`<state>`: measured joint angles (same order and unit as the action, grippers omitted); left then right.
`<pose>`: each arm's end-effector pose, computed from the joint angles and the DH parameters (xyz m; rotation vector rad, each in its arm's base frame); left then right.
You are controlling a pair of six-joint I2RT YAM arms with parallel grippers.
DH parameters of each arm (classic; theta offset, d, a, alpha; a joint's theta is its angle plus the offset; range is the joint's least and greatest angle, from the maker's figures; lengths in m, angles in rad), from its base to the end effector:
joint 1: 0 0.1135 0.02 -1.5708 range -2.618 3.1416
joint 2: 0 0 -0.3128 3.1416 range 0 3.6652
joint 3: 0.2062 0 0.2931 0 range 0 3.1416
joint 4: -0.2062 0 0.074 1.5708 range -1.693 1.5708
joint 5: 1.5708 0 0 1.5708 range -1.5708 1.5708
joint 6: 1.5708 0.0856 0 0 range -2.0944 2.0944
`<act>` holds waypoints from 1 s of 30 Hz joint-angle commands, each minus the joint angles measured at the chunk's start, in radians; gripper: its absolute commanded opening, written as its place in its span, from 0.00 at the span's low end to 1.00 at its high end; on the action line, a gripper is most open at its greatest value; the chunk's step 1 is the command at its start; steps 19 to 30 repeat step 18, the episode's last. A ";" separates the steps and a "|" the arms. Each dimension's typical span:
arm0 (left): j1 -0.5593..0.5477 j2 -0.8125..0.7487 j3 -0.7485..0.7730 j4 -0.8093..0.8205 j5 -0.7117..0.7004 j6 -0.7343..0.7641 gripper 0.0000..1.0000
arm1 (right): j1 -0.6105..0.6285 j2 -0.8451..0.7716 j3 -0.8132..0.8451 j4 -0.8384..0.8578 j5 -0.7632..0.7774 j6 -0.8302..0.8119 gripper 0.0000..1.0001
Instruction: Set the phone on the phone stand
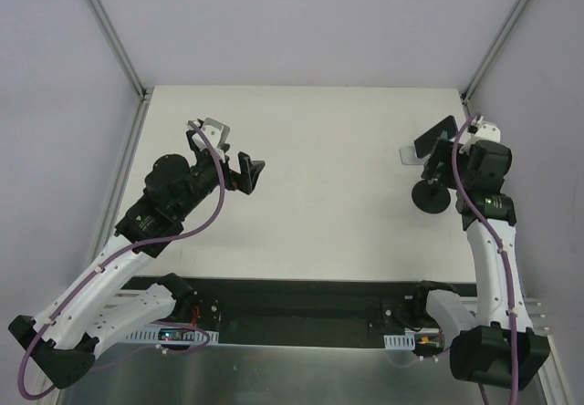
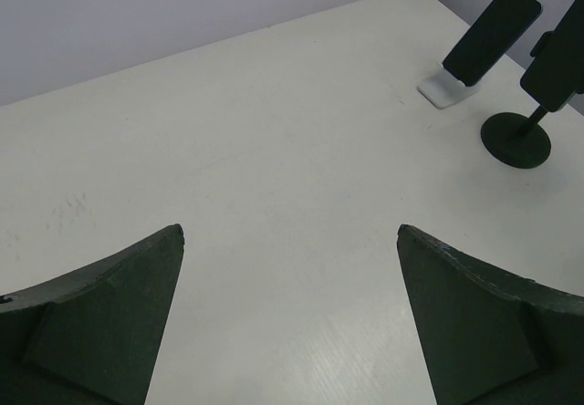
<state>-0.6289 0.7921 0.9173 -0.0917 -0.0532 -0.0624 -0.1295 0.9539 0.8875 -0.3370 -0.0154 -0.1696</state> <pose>0.1942 -0.1356 0.4369 0.3944 1.5085 -0.5071 0.2739 -0.0343 0.3468 -0.0497 1.9779 -0.1796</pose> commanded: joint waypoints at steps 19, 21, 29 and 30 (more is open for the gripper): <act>0.003 -0.129 0.287 0.007 0.201 0.030 0.99 | 0.089 -0.363 0.642 -0.438 -0.115 -0.010 0.96; 0.003 -0.129 0.287 0.007 0.201 0.030 0.99 | 0.089 -0.363 0.642 -0.438 -0.115 -0.010 0.96; 0.003 -0.129 0.287 0.007 0.201 0.030 0.99 | 0.089 -0.363 0.642 -0.438 -0.115 -0.010 0.96; 0.003 -0.129 0.287 0.007 0.201 0.030 0.99 | 0.089 -0.363 0.642 -0.438 -0.115 -0.010 0.96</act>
